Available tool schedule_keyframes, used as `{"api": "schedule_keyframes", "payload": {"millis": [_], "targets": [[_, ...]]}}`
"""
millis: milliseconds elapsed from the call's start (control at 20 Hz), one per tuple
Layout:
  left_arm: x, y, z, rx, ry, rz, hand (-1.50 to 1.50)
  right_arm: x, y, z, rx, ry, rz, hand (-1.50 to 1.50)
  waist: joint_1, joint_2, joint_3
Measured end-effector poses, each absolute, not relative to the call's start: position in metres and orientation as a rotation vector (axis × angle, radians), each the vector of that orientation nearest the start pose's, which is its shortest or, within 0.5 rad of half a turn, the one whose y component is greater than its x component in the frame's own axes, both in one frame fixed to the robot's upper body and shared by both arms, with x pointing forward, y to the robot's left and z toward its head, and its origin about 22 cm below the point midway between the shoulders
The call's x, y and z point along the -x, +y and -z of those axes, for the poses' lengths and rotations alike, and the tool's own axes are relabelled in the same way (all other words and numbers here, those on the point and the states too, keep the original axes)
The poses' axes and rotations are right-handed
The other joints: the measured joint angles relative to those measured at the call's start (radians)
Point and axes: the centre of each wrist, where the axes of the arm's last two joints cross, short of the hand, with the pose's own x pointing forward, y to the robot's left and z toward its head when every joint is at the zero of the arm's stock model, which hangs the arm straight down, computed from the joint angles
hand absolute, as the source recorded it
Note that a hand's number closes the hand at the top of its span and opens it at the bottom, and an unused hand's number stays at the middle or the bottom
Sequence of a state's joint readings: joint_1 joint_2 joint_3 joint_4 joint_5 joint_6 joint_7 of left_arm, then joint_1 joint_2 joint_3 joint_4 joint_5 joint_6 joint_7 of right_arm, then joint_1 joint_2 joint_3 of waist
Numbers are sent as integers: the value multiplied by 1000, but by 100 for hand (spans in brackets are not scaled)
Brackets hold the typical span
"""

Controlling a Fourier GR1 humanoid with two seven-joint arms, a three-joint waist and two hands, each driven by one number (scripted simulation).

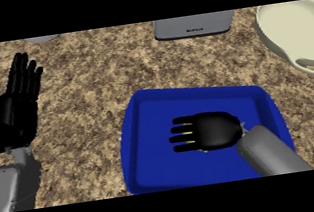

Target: Pick the lemon from the tray and place it in the pot

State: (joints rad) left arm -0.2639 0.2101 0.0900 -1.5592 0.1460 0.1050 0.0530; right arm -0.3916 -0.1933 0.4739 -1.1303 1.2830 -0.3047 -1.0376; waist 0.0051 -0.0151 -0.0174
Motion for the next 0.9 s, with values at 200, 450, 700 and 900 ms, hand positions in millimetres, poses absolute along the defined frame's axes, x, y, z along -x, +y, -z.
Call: {"api": "schedule_keyframes", "payload": {"millis": [200, 450, 700, 900], "targets": [[-302, 269, -79, -105, -1763, -43, 0, -298, -146, 25, -140, 2114, 2134, 150, -1, -2, -3], [-304, 268, -80, -101, -1762, -45, 0, -291, -149, 31, -160, 2086, 2101, 150, -4, -7, -10], [-306, 267, -86, -102, -1765, -48, 0, -288, -158, 28, -233, 2134, 2039, 150, -11, -3, -9], [-302, 269, -84, -104, -1757, -51, 0, -296, -164, 24, -426, 2319, 2145, 150, -15, -1, -9]]}}
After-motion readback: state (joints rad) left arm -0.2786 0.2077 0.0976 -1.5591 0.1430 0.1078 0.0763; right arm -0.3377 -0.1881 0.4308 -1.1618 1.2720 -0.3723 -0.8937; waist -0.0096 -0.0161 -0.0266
